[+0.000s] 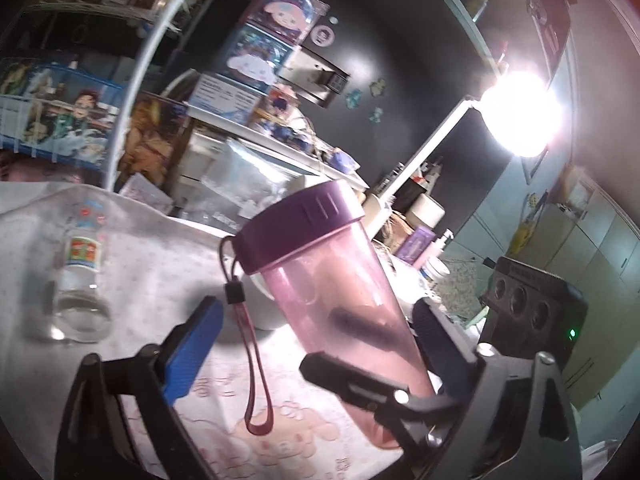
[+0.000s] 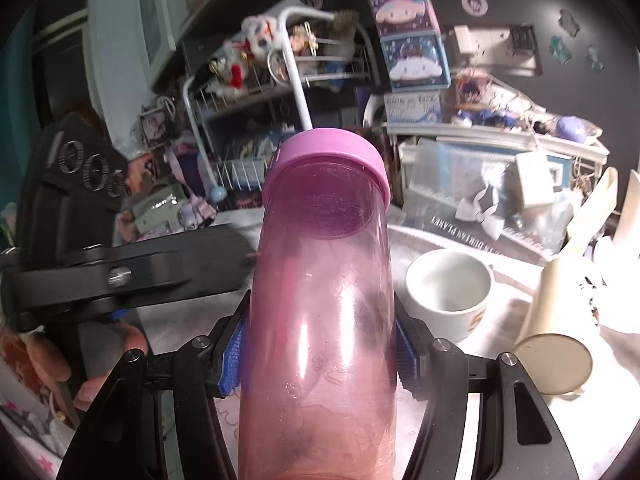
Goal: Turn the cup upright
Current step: 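Lift the pink bottle with the right gripper while the left gripper grasps its base, then rotate the pink bottle upright with both grippers and lower it onto the cloth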
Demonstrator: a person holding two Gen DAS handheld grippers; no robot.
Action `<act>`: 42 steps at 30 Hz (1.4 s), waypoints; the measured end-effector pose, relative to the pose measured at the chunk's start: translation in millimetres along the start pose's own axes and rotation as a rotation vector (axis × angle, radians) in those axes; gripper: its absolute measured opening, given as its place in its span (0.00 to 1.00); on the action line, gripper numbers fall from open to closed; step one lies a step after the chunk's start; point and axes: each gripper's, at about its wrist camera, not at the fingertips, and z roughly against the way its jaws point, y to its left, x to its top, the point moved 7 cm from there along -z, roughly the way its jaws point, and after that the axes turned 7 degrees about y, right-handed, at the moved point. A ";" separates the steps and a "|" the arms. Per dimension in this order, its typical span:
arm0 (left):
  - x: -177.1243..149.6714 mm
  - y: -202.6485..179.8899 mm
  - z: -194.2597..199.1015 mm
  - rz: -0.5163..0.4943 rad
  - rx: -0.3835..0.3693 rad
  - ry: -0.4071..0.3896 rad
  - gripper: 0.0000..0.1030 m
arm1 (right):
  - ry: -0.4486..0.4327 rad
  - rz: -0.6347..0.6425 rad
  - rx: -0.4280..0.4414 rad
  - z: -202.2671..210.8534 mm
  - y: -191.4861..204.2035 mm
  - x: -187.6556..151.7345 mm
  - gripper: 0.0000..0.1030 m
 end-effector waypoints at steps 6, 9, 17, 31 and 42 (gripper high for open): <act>1.5 -24.5 -9.6 -0.026 -0.016 0.015 0.86 | -0.054 0.014 0.014 21.3 1.0 -0.9 0.54; -0.2 -29.3 -11.8 -0.029 -0.020 0.023 0.85 | -0.068 0.003 0.026 28.6 -2.7 -2.2 0.54; -4.6 -39.2 -21.2 -0.040 -0.059 0.058 0.68 | -0.070 0.008 0.014 32.5 -12.0 -5.2 0.54; -16.2 -45.5 -18.9 -0.225 0.076 0.037 0.63 | 0.008 0.079 0.058 13.7 -13.8 -11.9 0.54; -29.8 -48.3 -28.4 -0.313 0.109 0.074 0.60 | 0.063 0.102 0.072 0.4 -21.3 -29.7 0.54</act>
